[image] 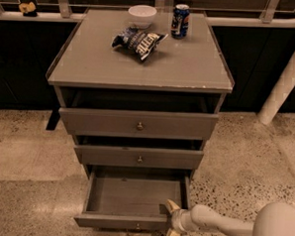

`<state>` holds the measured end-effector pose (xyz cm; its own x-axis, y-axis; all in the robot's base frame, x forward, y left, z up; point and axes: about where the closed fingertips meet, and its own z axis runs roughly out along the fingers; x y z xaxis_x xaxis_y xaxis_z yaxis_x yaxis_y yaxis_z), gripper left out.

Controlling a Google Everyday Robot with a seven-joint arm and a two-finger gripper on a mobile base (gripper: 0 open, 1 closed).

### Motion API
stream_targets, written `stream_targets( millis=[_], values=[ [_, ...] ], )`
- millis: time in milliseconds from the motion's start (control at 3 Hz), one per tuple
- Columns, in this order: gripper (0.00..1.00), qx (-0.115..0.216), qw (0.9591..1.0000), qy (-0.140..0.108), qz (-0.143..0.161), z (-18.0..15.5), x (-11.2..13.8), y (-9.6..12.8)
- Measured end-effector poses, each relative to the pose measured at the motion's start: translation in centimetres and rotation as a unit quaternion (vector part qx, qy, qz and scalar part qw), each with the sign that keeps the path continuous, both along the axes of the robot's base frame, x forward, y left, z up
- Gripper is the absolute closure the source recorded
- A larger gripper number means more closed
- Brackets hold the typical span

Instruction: Open bottom drawer

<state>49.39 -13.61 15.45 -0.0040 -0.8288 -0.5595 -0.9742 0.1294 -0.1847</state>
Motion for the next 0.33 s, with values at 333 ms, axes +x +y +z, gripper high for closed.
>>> stream_targets(
  millis=[333],
  values=[
    [0.00,0.000,1.0000,0.000,0.000,0.00,0.00,0.00]
  ],
)
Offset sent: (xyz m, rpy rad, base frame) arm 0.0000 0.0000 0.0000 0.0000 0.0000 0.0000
